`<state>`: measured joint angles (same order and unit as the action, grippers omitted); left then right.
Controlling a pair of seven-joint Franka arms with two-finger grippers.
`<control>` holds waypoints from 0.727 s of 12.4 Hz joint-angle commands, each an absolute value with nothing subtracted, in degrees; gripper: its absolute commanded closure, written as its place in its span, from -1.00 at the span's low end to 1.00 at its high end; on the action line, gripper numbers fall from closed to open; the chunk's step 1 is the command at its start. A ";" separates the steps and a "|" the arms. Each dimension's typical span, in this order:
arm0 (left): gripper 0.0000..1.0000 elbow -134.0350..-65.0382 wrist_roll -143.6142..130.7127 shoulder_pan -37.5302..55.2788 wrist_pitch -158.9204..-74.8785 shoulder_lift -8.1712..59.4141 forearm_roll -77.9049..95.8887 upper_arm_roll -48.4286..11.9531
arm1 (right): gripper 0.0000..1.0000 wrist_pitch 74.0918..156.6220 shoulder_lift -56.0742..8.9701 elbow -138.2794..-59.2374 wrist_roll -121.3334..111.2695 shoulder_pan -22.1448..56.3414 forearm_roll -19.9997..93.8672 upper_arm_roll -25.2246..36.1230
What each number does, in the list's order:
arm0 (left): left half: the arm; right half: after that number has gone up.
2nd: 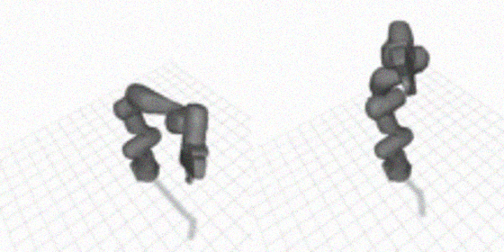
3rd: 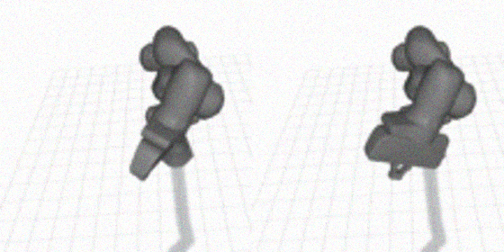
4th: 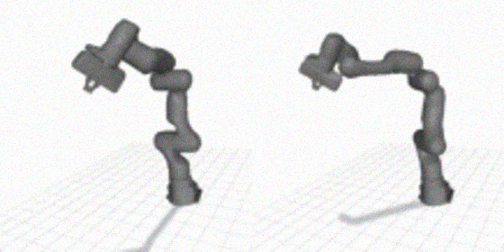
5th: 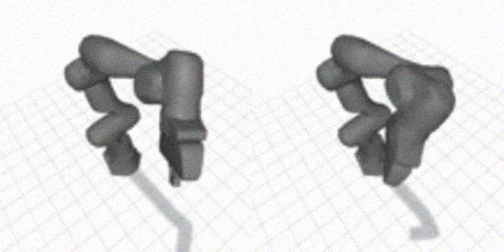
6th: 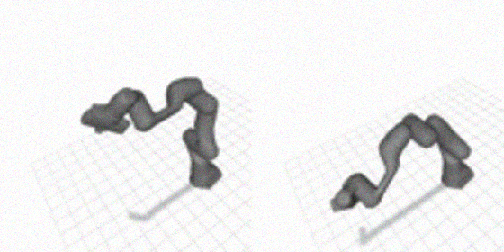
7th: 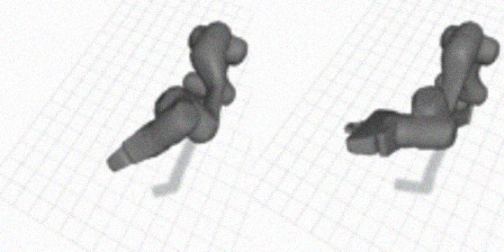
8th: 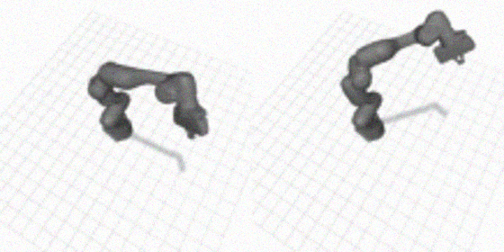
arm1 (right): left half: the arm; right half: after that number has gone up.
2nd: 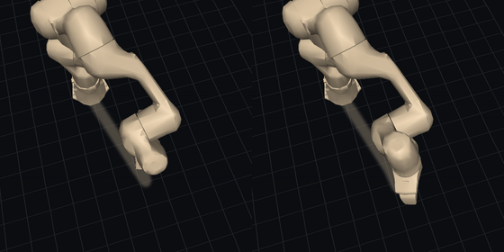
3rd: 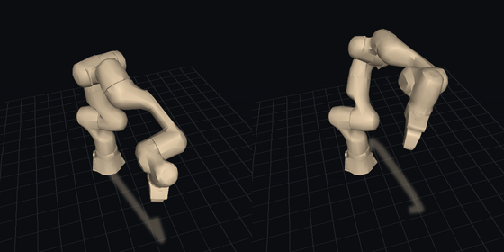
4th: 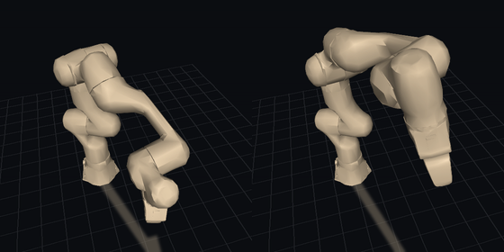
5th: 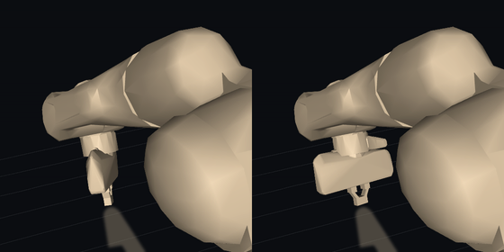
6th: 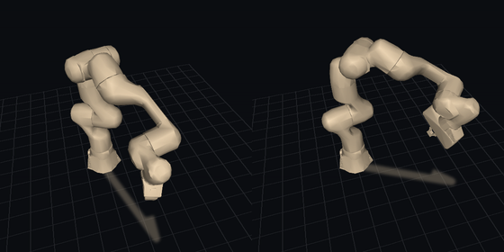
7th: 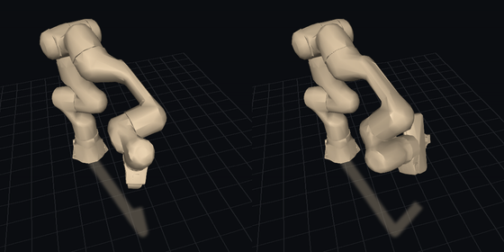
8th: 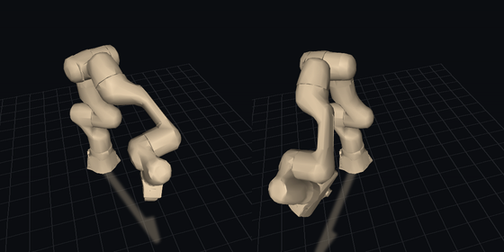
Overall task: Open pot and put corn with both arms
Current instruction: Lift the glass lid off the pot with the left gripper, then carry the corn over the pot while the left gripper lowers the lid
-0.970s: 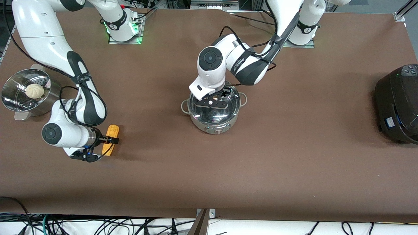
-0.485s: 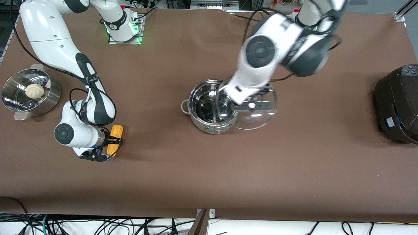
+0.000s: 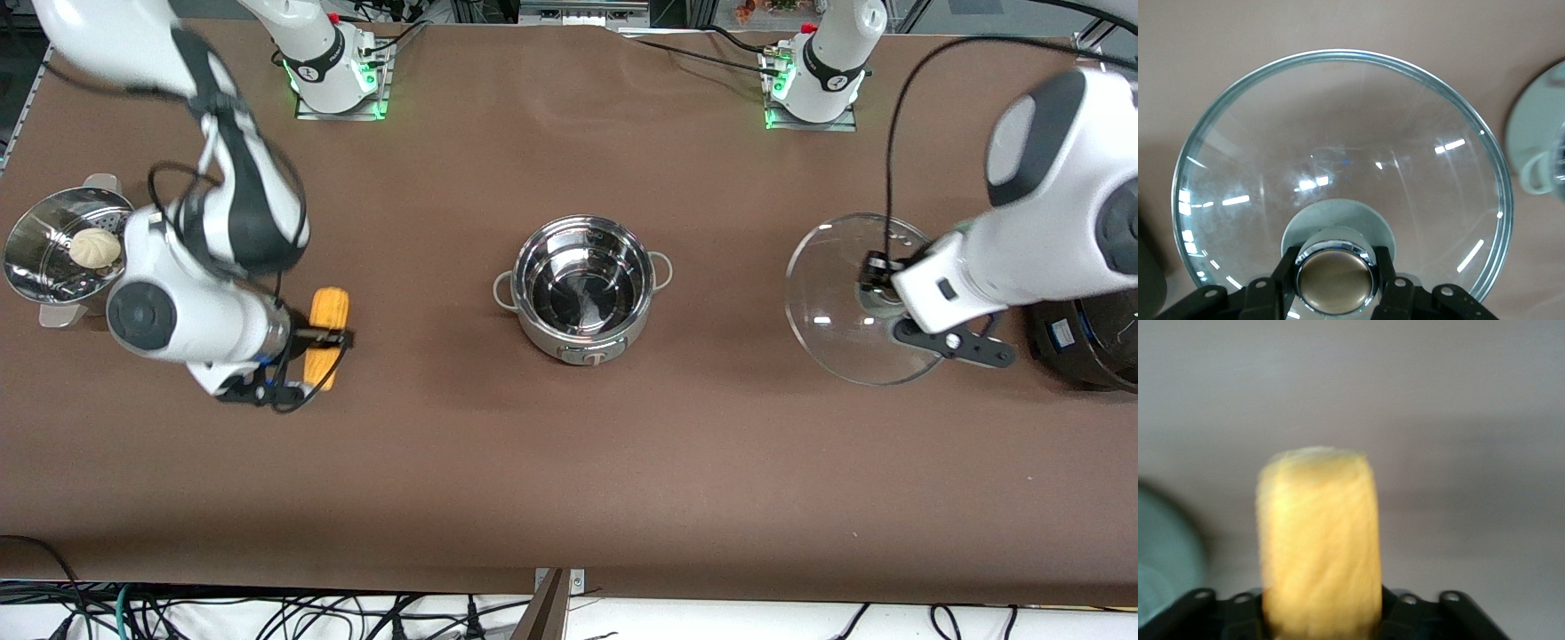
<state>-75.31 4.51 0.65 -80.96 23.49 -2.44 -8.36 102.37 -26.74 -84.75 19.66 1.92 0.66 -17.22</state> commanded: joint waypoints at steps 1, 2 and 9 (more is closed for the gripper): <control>1.00 -86.79 4.66 0.53 -91.35 22.41 -7.80 -9.40 | 1.00 100.19 -25.31 -82.89 30.89 2.71 0.44 -27.47; 1.00 -93.01 4.40 -0.08 -98.80 22.33 -7.91 -9.40 | 1.00 101.24 -25.92 -82.27 34.85 5.51 0.27 -29.08; -0.99 -113.73 3.86 -3.25 -128.42 23.47 -8.00 -9.49 | 1.00 115.82 -40.58 -77.96 52.64 22.84 -7.45 -28.56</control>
